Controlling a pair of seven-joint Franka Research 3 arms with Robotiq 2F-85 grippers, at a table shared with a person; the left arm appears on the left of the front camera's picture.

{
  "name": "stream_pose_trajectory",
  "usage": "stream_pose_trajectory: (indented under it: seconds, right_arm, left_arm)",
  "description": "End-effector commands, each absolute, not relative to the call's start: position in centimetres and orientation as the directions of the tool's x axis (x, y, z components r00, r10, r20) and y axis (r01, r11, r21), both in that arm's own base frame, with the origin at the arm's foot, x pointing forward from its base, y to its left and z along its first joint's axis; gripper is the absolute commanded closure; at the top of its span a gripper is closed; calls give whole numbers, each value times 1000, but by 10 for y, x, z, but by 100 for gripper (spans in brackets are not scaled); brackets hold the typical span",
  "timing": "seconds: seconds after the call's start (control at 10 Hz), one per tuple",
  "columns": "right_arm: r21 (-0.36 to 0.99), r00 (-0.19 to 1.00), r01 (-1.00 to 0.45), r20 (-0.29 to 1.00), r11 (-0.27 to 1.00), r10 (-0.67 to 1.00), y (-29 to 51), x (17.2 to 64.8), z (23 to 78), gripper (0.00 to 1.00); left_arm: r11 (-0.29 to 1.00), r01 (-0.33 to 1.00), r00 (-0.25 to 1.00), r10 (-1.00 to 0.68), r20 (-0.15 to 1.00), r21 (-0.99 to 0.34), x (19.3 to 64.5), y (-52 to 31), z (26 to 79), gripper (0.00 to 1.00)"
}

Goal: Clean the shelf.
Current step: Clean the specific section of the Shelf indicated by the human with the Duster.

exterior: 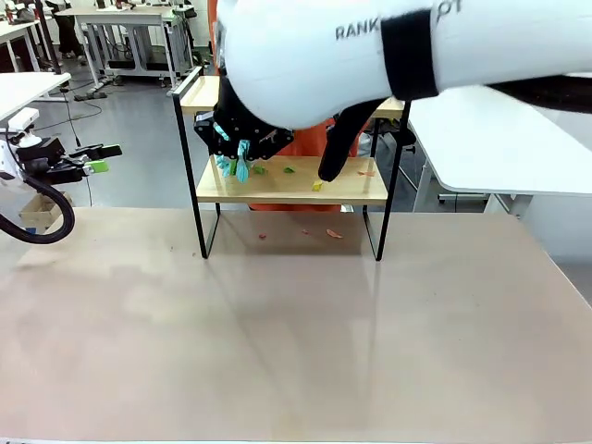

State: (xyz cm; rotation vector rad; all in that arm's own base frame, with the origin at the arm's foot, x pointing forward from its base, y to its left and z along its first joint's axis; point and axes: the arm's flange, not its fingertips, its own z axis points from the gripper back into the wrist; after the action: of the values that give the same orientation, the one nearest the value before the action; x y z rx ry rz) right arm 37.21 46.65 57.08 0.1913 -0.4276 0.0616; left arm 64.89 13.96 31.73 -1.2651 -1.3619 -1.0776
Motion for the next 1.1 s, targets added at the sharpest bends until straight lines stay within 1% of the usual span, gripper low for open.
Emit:
stream_pose_trajectory:
  seconds: [0.0,0.1,0.5,0.7,1.0]
  right_arm:
    - [124,869,31,486,992,-88,509,379,565,87]
    - [110,849,62,516,992,-110,520,380,560,87]
    - [104,819,36,566,994,-89,541,387,539,87]
    - [104,815,17,575,994,-74,548,387,531,87]
    - [109,842,-4,537,994,-56,556,394,516,87]
  left_arm:
    - [69,998,-21,151,988,11,648,140,320,0]
    - [69,998,-21,151,988,11,648,140,320,0]
    - [69,998,-21,151,988,11,648,140,320,0]
    - [69,998,-21,151,988,11,648,140,320,0]
    - [69,998,-21,151,988,11,648,140,320,0]
